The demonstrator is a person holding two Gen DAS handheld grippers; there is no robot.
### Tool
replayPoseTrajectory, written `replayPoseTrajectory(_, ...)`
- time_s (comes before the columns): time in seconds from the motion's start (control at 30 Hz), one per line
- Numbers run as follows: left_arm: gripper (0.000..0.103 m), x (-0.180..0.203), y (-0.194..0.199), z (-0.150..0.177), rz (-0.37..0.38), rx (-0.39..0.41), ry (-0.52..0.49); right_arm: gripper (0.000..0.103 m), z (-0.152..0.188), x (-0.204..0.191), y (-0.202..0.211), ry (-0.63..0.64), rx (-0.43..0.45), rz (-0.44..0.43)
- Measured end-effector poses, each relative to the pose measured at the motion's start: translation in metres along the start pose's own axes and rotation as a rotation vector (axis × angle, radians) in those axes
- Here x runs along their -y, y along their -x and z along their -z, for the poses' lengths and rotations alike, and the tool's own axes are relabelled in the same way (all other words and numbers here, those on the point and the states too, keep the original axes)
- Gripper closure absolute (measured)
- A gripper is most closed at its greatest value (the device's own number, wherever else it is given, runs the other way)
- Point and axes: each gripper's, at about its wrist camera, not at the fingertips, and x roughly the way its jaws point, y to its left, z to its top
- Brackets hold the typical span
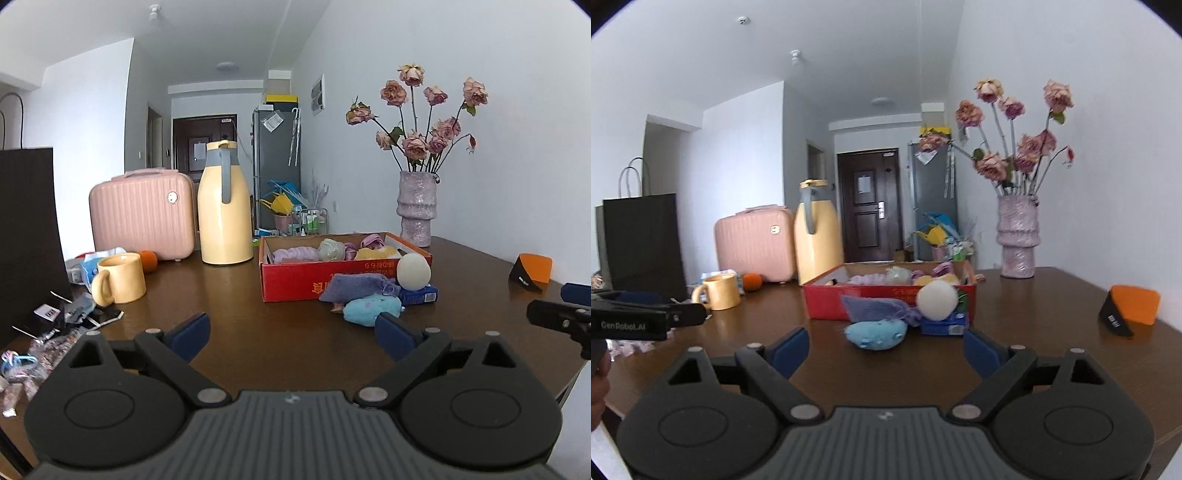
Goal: Organize soft objects
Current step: 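Withdraw both grippers from the box toward the remaining items, then grasp the small snack packet with the left gripper while the right grasps the white foam cylinder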
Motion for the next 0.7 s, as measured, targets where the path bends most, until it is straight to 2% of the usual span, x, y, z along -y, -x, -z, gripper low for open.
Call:
replayPoseTrajectory(0.27, 0.008, 0.0, -0.034, 0.0, -0.001, -0.066, 0.011, 0.013, -0.001, 0.005, -0.029, -0.001, -0.029, 0.004)
replayPoseTrajectory(0.33, 0.016, -0.003, -0.05, -0.001, -0.007, -0.094, 0.027, 0.013, -0.002, 0.009, -0.044, -0.007, -0.044, 0.005)
replayPoseTrajectory(0.4, 0.028, -0.004, -0.071, -0.003, -0.007, -0.132, 0.039, 0.013, -0.004, 0.014, -0.058, -0.013, -0.064, 0.006)
replayPoseTrajectory(0.47, 0.034, -0.004, -0.095, -0.005, 0.008, -0.17, 0.049, 0.014, -0.008, 0.021, -0.074, -0.015, -0.082, 0.015)
replayPoseTrajectory(0.57, 0.047, -0.004, -0.138, -0.012, 0.057, -0.223, 0.075, 0.014, -0.016, 0.031, -0.101, -0.033, -0.099, 0.023)
replayPoseTrajectory(0.7, 0.054, -0.002, -0.21, -0.025, 0.146, -0.313, 0.114, 0.014, -0.028, 0.047, -0.146, -0.066, -0.137, 0.015)
